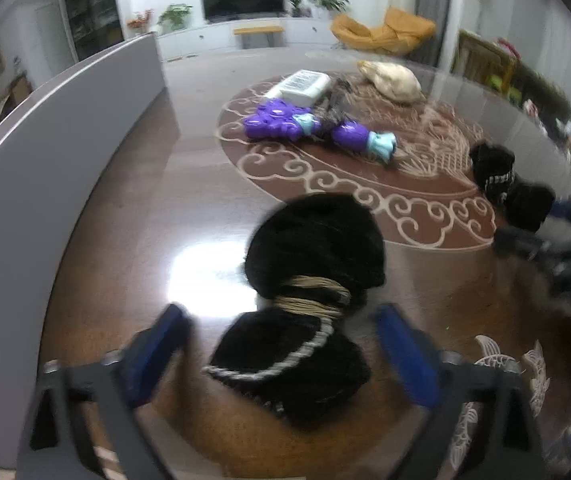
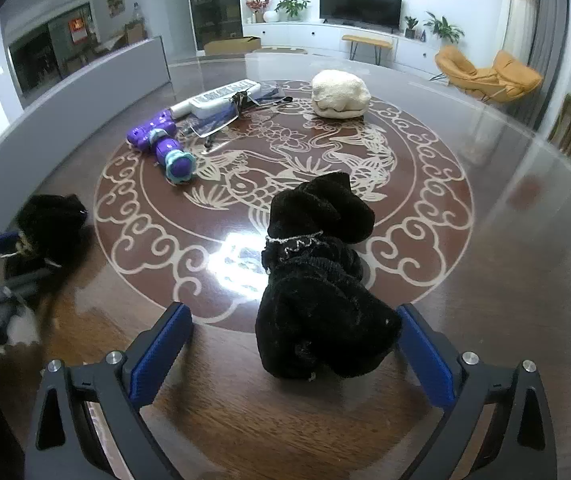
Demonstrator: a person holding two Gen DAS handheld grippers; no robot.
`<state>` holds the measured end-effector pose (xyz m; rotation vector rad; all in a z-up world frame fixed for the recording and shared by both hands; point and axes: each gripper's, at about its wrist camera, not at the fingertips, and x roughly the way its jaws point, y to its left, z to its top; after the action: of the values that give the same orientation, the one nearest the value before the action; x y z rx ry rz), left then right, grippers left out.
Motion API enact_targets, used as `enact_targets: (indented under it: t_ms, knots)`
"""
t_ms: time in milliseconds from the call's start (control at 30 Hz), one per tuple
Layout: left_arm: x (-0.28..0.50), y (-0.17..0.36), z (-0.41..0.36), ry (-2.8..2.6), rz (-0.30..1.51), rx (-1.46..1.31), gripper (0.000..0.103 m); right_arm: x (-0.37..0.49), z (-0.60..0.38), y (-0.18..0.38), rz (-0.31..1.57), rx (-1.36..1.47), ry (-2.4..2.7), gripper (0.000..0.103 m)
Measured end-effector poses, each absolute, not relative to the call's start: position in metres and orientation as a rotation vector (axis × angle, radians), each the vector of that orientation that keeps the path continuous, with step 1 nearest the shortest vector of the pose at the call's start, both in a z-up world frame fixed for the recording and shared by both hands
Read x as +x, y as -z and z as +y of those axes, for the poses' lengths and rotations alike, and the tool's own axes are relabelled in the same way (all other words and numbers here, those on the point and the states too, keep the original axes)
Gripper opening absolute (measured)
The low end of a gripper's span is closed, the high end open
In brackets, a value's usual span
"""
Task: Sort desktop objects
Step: 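Carry both grippers over the bin and open them to drop the plushes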
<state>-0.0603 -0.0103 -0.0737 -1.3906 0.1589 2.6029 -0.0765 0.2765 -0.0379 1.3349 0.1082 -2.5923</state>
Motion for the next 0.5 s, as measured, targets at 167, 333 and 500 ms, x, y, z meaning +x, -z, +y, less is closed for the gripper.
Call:
enact_targets:
  t_ms: [167,333,500]
  knots:
    - [-0.062,0.073,-0.010,-2.598,0.160,-1.387,0.099,-0.092,0.293,0.029,-0.104,1.397,2.554,0.081]
    - [-0.050,0.060,-0.020,-2.595,0.109,-1.310,0.031,-0.091,0.269,0.021,0.090,1.442,2.514,0.036]
    - [-0.033,0.021,-0.059,-2.631,-0.123,-1.221,0.031,-0.075,0.242,-0.007,0.126,1.380,2.479,0.036]
